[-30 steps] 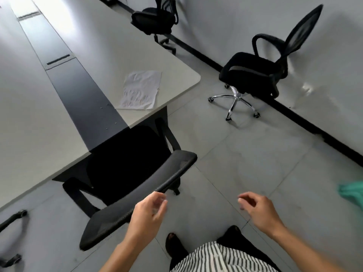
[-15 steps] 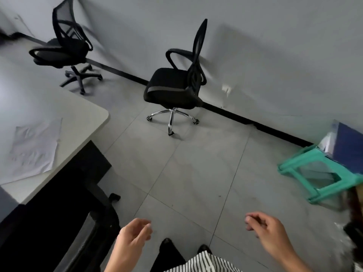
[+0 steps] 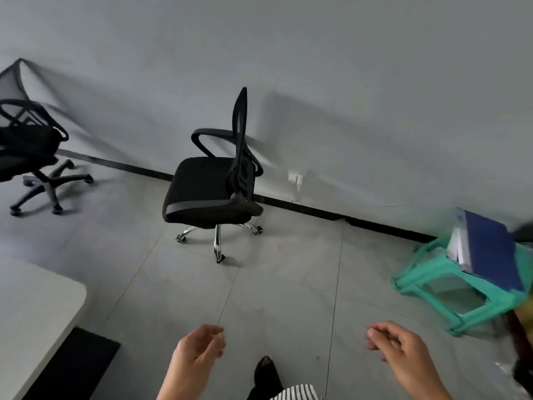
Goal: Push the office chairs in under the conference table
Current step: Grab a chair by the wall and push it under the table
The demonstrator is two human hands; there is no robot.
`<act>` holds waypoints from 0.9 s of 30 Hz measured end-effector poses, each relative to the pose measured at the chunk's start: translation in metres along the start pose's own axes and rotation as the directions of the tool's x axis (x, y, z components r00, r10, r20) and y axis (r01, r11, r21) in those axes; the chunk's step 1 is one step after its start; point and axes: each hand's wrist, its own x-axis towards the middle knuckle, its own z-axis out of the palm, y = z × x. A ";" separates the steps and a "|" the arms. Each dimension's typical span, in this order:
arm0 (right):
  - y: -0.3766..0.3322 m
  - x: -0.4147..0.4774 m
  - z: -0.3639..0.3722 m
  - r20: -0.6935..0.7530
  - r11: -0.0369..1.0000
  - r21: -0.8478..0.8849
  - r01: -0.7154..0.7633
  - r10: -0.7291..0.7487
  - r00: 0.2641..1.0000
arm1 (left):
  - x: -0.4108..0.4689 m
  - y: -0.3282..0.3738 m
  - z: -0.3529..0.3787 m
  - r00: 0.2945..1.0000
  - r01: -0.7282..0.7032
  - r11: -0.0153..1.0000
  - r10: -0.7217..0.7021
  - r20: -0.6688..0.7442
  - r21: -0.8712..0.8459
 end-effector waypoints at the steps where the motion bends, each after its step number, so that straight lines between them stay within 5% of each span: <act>1: -0.010 0.013 -0.002 -0.015 1.000 0.010 0.007 -0.007 1.000 | 0.017 0.018 -0.001 1.000 -0.023 1.000 0.022 0.015 0.017; 15: -0.095 0.224 0.001 0.000 0.999 0.011 -0.032 0.032 1.000 | 0.214 0.121 0.011 1.000 -0.002 0.998 0.002 -0.006 0.058; 27: -0.266 0.470 0.028 0.291 0.959 -0.146 0.241 -0.191 0.938 | 0.361 0.262 0.017 0.970 -0.060 0.998 0.061 -0.235 0.009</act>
